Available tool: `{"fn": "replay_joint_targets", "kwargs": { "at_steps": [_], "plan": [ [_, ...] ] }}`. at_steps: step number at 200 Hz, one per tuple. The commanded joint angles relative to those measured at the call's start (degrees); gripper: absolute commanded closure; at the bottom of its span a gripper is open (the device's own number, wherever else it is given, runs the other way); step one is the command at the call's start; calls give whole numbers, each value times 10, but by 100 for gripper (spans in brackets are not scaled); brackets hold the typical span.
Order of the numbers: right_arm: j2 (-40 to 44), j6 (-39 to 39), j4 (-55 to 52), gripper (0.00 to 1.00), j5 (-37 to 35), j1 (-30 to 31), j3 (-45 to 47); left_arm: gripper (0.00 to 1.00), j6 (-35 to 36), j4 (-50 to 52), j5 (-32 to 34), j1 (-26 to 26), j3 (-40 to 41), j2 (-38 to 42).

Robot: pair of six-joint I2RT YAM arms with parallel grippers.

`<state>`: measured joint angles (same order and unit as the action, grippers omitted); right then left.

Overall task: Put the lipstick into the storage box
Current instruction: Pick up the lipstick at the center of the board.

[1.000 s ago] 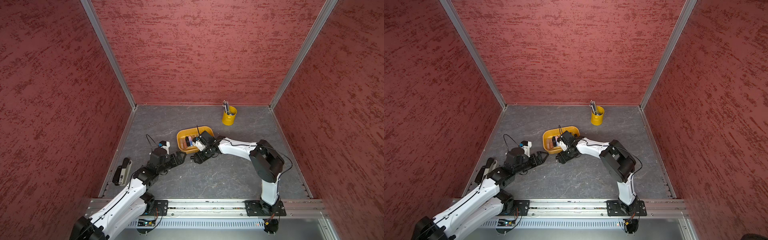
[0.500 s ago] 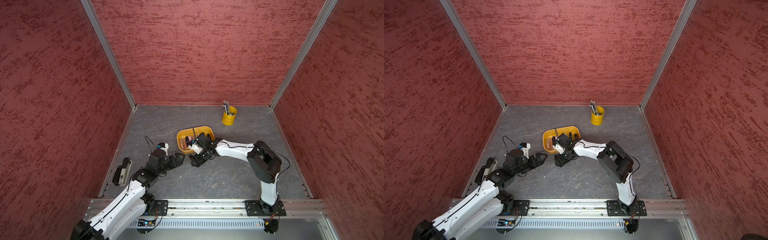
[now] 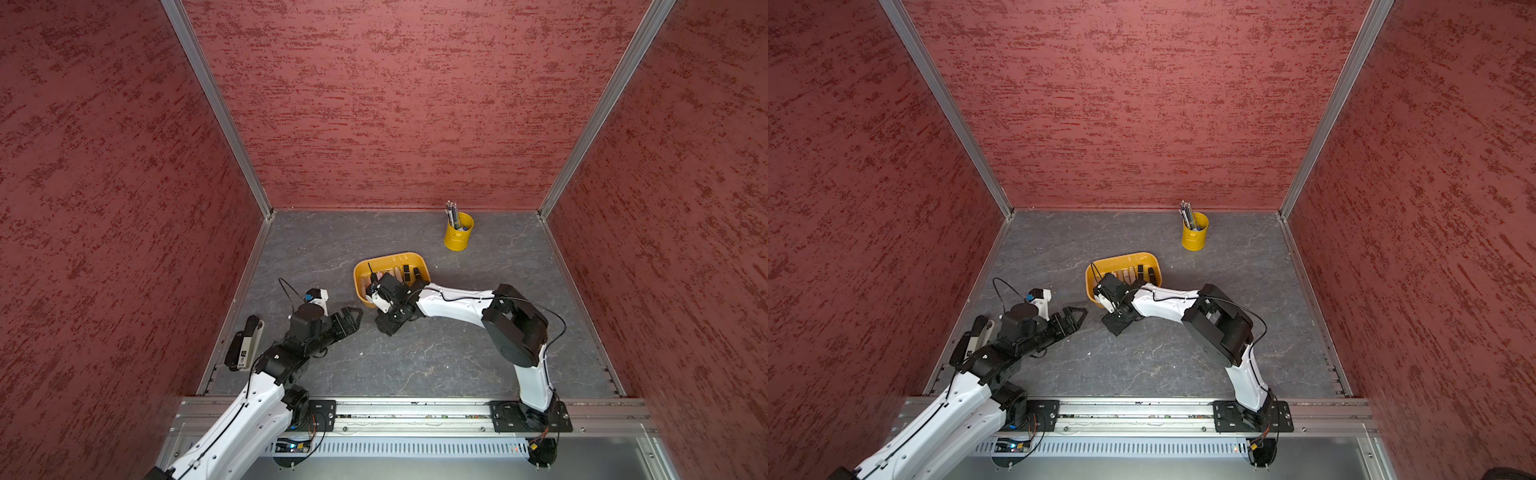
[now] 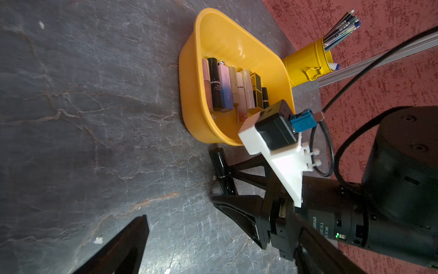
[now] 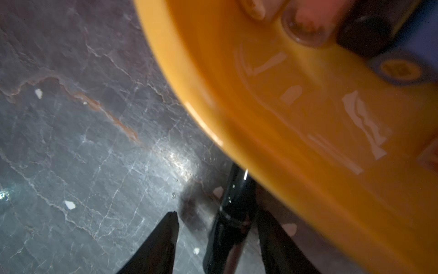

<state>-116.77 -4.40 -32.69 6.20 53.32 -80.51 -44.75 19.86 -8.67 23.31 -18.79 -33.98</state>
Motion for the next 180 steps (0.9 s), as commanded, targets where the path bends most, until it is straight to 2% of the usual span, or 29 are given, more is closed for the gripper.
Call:
{"fn": "replay_joint_targets", "kwargs": {
  "at_steps": [1, 53, 90, 180],
  "plan": [
    [-26, -10, -29, 51, -37, 3, -5, 5, -7, 20, 6, -10, 10, 12],
    [-15, -22, -31, 74, -45, 4, 7, 5, -7, 21, -4, -21, 12, 17],
    [9, -28, -15, 77, -17, 3, 30, 5, -9, 11, -14, -25, 16, 15],
    [104, -53, 13, 79, 69, -3, 68, 4, 7, -57, -73, -26, 19, 30]
  ]
}}
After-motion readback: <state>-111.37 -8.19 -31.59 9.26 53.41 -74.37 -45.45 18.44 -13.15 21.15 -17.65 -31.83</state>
